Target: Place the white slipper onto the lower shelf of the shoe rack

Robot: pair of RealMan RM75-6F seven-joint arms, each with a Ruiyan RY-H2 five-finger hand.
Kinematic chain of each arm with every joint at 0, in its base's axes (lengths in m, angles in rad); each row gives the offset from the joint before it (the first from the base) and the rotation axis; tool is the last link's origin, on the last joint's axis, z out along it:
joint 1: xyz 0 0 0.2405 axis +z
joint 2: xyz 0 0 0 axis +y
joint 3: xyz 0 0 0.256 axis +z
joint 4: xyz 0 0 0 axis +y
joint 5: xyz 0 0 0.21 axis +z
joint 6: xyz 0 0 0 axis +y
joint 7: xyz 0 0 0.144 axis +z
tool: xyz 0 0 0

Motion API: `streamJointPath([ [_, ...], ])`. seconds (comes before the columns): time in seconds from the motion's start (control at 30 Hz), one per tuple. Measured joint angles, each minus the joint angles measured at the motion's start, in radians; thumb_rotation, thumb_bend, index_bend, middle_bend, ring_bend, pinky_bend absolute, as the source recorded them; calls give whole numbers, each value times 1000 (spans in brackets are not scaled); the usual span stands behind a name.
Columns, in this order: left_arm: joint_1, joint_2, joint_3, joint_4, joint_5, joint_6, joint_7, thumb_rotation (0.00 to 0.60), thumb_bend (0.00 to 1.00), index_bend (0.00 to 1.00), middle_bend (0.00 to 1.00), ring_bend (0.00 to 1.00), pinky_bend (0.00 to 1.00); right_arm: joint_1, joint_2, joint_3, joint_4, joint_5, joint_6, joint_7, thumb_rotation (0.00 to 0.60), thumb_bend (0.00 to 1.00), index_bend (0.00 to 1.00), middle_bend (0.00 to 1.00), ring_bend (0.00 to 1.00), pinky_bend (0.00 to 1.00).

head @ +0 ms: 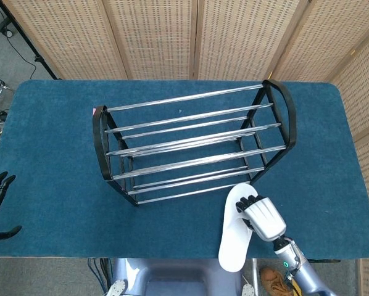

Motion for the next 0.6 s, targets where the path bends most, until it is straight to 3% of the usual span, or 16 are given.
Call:
streamJointPath([
  [0.6, 0, 10, -2, -1, -9, -1, -18, 600, 83, 0, 0, 0, 0, 79, -99, 65, 58, 24, -84, 3, 600, 551, 628, 549, 581, 711],
])
